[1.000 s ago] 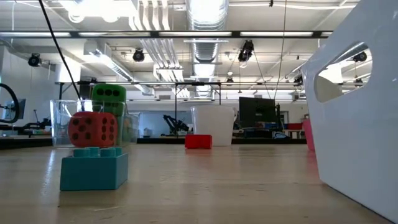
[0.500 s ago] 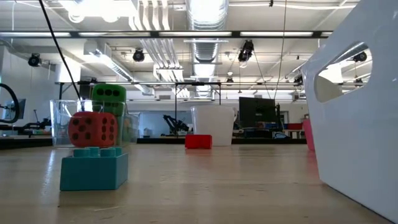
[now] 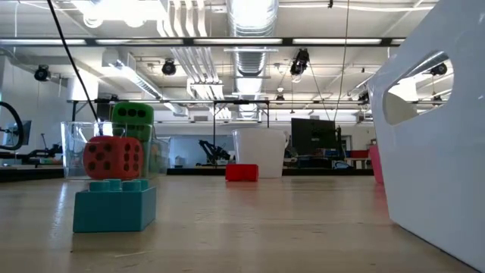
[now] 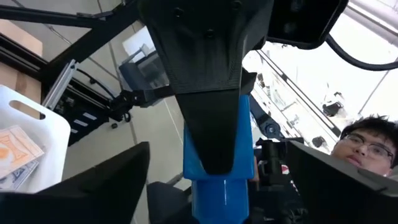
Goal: Pick & Place Toys
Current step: Put the dark blue game piece into the pink bin
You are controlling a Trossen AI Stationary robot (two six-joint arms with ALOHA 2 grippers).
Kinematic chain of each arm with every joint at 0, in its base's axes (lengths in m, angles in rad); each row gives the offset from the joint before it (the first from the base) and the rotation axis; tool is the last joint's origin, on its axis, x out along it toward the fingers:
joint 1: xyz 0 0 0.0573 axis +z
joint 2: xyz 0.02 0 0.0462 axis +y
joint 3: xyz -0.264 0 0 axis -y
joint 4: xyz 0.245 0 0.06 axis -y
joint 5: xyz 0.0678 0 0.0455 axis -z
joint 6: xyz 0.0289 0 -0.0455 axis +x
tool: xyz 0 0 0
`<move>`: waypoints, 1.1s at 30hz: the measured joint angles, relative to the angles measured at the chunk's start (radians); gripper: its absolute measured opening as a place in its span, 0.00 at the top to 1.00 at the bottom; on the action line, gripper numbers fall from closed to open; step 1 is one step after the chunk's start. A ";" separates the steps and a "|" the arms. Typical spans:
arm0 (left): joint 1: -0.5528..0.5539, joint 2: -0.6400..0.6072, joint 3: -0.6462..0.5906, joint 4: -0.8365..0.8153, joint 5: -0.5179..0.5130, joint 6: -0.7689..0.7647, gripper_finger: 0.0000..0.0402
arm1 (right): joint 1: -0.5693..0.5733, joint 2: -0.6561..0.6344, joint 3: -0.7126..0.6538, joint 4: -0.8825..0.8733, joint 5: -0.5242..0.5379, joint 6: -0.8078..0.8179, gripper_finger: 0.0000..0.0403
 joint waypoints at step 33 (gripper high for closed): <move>-0.071 -0.154 0.000 -0.509 -0.275 0.102 0.02 | 0.014 -0.433 -0.206 -0.683 0.320 0.595 0.69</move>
